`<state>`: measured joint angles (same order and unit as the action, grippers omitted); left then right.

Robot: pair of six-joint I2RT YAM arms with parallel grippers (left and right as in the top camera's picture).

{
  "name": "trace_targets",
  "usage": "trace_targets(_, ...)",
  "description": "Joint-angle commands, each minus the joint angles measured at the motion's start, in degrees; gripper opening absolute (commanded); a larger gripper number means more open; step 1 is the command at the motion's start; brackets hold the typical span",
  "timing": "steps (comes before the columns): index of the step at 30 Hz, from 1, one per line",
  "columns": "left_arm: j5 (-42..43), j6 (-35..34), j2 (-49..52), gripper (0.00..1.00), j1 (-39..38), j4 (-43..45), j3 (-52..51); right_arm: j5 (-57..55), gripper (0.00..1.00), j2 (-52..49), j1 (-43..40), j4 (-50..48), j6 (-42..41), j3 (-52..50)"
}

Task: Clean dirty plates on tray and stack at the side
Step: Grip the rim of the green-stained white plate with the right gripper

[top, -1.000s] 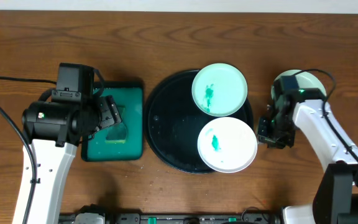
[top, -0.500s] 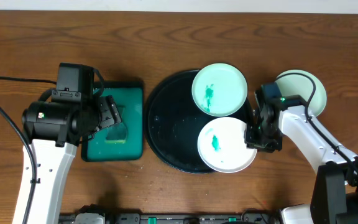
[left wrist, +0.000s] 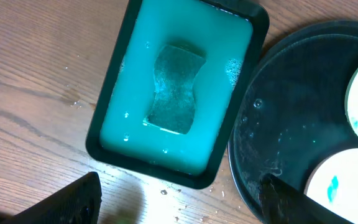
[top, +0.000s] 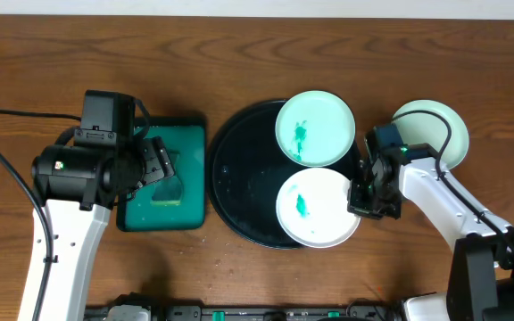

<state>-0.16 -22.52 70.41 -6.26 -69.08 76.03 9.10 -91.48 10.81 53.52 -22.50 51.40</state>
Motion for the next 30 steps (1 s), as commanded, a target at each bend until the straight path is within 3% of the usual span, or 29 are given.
trace_targets(1,-0.5,-0.1,0.3,0.81,0.0,-0.3,-0.1,0.2,0.02,-0.5,3.1,-1.8,2.7,-0.6)
trace_targets(14,-0.5,-0.1,0.3,0.81,0.0,-0.3,-0.1,6.4,0.01,-0.6,9.2,-15.2,-1.3,-0.6)
trace_targets(30,-0.5,-0.1,0.3,0.81,0.0,-0.3,-0.1,3.7,0.01,-8.7,9.2,-17.8,-1.2,-0.6)
